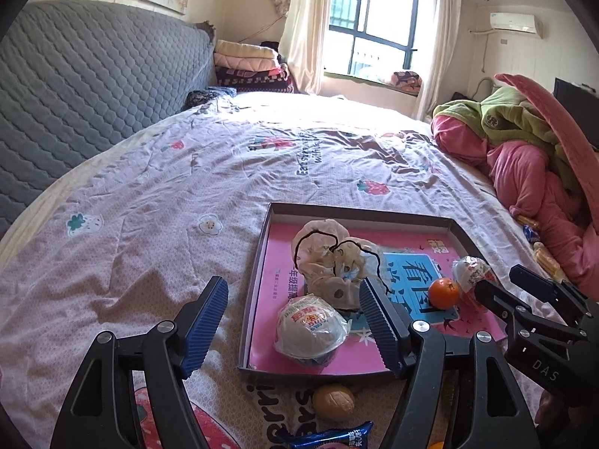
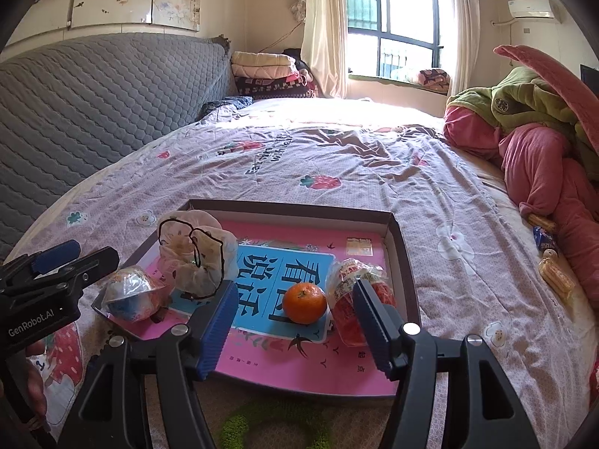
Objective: Organize objects
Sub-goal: 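Withdraw both open tools from the tray back toward the loose items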
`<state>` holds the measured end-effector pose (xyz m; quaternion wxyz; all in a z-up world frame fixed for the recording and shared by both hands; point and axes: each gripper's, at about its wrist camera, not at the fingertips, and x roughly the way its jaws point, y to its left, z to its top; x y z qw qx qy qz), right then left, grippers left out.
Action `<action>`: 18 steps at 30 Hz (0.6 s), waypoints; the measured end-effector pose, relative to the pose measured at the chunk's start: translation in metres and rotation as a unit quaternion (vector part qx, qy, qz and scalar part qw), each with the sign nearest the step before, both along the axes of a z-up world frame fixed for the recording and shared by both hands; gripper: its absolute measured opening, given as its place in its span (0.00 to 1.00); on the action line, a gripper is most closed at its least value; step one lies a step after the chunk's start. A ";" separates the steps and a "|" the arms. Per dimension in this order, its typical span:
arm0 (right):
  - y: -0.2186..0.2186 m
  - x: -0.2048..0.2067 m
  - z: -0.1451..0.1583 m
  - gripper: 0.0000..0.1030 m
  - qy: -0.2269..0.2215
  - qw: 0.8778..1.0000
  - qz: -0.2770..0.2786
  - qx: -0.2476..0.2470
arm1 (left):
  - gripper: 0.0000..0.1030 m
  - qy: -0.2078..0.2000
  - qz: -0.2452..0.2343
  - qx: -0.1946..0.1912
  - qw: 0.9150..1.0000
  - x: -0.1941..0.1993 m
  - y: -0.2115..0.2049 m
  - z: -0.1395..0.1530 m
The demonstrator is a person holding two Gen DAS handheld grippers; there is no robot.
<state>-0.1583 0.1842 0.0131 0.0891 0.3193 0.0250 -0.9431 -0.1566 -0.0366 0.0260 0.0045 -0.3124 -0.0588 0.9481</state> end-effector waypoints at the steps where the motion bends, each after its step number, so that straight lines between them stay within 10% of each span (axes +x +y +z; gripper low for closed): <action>1: 0.000 0.002 0.001 0.62 0.003 1.000 -0.001 0.001 | 0.72 0.001 0.000 0.001 1.000 0.001 -0.001 0.001; 18: 0.001 0.019 0.015 0.64 0.027 1.000 -0.002 0.004 | 0.72 0.006 -0.010 -0.017 1.000 0.020 0.008 0.006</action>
